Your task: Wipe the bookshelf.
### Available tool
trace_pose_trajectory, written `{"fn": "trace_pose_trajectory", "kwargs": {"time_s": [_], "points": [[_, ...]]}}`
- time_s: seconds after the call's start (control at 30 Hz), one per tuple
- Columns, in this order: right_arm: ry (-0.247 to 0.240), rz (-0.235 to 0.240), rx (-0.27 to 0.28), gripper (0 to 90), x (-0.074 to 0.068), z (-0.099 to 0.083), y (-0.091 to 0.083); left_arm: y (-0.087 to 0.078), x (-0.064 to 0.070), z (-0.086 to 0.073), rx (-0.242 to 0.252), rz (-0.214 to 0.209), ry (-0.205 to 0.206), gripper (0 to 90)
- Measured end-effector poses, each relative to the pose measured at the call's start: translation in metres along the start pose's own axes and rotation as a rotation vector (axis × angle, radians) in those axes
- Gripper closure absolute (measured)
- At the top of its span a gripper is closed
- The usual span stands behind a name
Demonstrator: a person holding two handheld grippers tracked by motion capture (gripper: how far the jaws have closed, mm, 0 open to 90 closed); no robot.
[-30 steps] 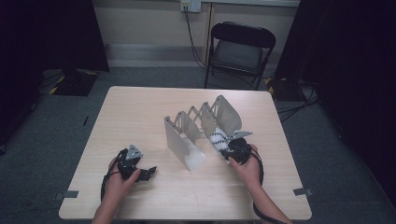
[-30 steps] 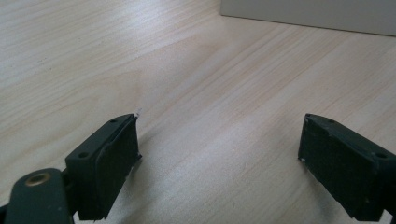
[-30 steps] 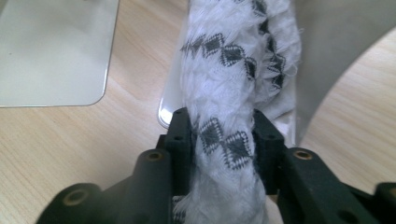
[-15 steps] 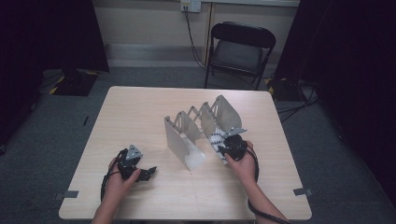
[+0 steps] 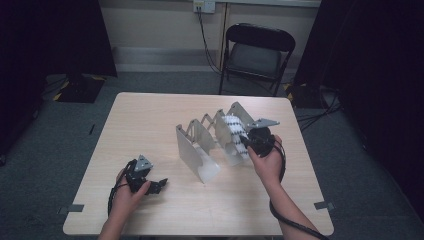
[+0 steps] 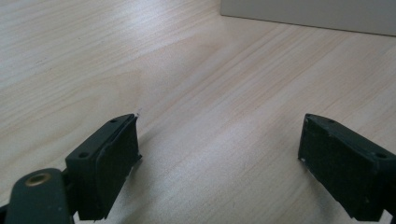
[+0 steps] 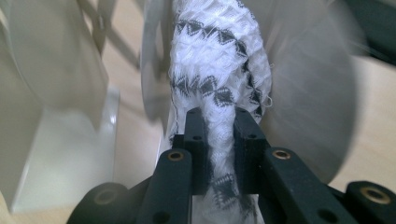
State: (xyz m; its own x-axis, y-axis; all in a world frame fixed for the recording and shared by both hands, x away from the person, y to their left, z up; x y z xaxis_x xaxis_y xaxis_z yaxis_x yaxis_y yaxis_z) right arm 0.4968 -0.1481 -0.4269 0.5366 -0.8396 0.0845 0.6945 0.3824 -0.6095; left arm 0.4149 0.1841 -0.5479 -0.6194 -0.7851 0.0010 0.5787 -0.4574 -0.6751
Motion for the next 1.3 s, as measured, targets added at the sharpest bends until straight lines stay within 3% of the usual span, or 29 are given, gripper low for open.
{"fn": "trace_pose_trajectory", "kwargs": {"time_s": [0.03, 0.1, 0.2, 0.5, 0.87, 1.13, 1.17, 1.3], "points": [[0.000, 0.000, 0.000, 78.7, 0.000, 0.000, 0.000, 0.000, 0.000, 0.000, 0.000, 0.000, 0.000, 12.0], [-0.023, -0.011, 0.020, 78.6, 0.001, 0.019, -0.004, 0.000, 0.000, 0.000, 0.000, -0.001, -0.001, 12.0], [-0.036, -0.015, 0.003, 78.6, 0.000, 0.021, 0.001, 0.000, 0.000, 0.000, 0.000, -0.001, -0.001, 12.1], [-0.007, -0.006, -0.102, 78.6, 0.000, -0.024, 0.039, 0.000, 0.000, 0.000, 0.001, -0.002, -0.002, 12.0], [0.022, 0.030, -0.164, 76.2, -0.009, -0.073, 0.055, 0.000, 0.000, 0.000, 0.000, -0.001, -0.002, 12.0], [0.052, 0.047, -0.186, 69.1, -0.012, -0.081, 0.054, 0.000, 0.000, 0.000, 0.001, 0.000, -0.001, 12.0], [0.075, 0.052, -0.197, 58.3, -0.011, -0.081, 0.053, 0.000, 0.000, 0.000, 0.001, -0.001, -0.001, 12.0], [0.053, 0.039, -0.151, 57.1, -0.014, -0.079, 0.043, 0.000, 0.000, 0.000, 0.001, -0.001, -0.002, 12.0]]}}
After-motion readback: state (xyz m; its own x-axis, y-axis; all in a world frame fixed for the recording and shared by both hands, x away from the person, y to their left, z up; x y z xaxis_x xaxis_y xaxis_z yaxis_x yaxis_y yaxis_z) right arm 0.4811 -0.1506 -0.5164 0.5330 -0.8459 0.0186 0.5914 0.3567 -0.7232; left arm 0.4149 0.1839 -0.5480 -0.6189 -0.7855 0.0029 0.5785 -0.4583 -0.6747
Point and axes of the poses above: each handheld gripper's, and its own axes: y roughly forward along the jaws, z roughly out of its top, x roughly to its right, the point moved 7 cm from there along y, roughly forward along the jaws
